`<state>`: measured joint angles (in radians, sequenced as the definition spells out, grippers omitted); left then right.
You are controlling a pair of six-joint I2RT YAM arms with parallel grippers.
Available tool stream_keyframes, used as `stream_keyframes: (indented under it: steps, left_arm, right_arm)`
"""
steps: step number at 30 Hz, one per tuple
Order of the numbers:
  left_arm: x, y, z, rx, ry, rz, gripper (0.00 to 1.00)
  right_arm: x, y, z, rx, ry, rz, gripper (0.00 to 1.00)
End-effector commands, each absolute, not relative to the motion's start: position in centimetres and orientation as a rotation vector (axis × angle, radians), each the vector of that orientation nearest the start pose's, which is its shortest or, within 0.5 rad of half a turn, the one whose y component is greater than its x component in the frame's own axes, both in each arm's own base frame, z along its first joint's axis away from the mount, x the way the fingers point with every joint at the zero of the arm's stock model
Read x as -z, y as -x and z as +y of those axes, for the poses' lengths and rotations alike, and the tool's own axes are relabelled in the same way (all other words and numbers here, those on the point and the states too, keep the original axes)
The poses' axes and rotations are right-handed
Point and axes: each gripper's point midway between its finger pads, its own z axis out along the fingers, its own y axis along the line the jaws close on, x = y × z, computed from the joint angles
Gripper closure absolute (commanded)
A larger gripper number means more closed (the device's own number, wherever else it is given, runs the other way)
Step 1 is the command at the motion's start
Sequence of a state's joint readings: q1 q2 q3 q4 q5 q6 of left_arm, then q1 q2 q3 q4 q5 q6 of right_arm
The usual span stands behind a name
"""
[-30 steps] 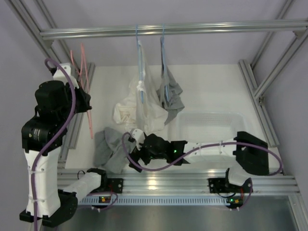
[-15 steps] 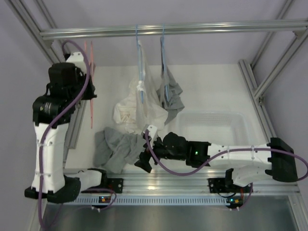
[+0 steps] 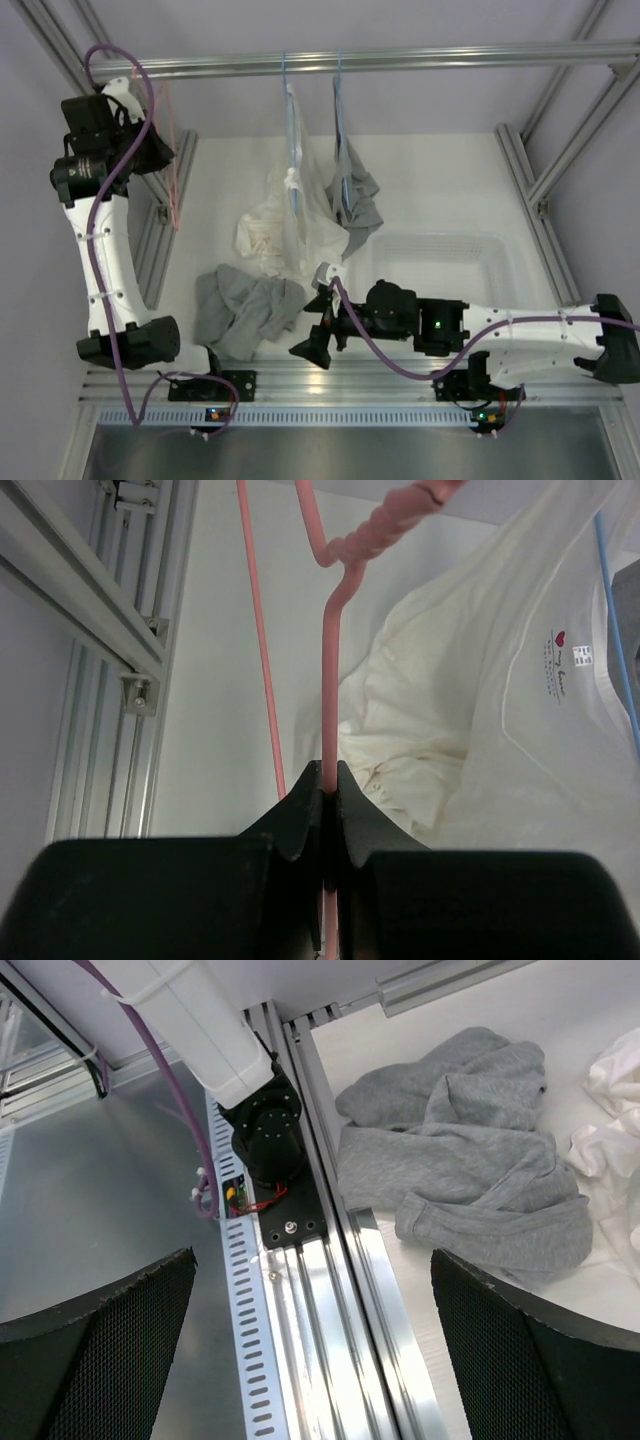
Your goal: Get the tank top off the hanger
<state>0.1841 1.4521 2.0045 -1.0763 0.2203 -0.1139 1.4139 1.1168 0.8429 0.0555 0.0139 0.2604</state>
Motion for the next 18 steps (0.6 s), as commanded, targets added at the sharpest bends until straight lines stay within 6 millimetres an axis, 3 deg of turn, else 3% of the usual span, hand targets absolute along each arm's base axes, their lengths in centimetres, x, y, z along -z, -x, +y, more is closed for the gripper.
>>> stream_keyframes:
  steps: [1, 8, 18]
  left_arm:
    - [-43.4, -37.2, 1.6, 0.309, 0.091, 1.938, 1.00]
    - [-41.3, -40.1, 3.5, 0.391, 0.119, 1.982, 1.00]
    - [-38.4, -42.5, 4.8, 0.390, 0.166, 2.063, 0.98]
  right_arm:
    - [-24.5, -4.8, 38.5, -1.130, 1.095, 1.641, 0.01]
    - [-22.6, -4.8, 39.8, -1.095, 1.142, 1.676, 0.01]
    - [-21.7, -4.8, 41.1, -1.092, 1.162, 1.693, 0.01]
